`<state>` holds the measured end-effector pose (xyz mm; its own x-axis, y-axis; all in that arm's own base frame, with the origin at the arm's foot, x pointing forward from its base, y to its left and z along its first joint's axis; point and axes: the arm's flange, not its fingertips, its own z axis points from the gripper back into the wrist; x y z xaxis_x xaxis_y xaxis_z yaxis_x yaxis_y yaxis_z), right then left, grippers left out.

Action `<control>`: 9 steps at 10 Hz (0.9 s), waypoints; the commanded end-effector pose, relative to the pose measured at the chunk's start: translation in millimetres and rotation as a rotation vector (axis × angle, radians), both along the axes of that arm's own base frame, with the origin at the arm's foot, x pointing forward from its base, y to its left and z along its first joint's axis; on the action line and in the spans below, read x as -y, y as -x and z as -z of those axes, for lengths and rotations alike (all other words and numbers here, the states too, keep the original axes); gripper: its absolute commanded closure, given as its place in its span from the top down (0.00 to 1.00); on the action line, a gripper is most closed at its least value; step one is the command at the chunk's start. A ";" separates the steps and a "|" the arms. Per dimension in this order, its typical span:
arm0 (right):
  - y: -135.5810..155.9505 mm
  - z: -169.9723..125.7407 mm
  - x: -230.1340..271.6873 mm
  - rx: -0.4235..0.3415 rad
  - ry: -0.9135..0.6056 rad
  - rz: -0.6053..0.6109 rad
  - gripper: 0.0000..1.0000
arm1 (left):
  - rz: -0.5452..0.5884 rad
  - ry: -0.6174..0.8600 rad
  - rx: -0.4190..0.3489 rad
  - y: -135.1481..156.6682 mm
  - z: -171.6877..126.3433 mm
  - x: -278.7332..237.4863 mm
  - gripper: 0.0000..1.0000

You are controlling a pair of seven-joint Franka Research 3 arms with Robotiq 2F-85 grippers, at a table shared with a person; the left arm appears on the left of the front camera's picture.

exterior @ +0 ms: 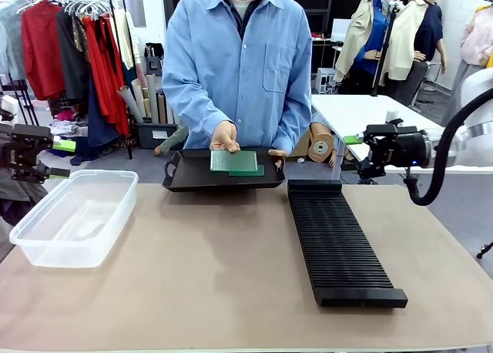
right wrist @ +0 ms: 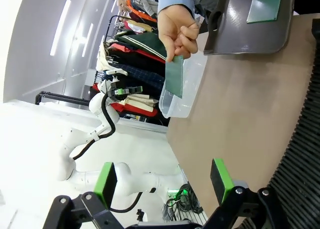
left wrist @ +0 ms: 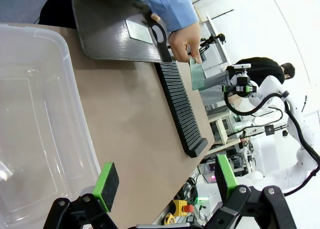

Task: Sort PCBs into racks and boxes based on the side picked up.
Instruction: Pick up the Blank PCB handed by the Human.

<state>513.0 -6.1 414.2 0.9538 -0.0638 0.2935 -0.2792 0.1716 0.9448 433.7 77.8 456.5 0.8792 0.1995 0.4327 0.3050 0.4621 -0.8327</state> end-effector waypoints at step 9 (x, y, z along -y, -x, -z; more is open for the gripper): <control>-99.9 47.4 -77.3 0.076 -0.058 -0.194 1.00 | 0.003 0.003 0.002 1.1 -1.1 -0.4 1.00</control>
<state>599.1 65.0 367.5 0.9308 0.0899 0.3543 -0.3613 0.0784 0.9292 433.7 77.8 456.5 0.8793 0.1993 0.4325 0.3049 0.4622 -0.8327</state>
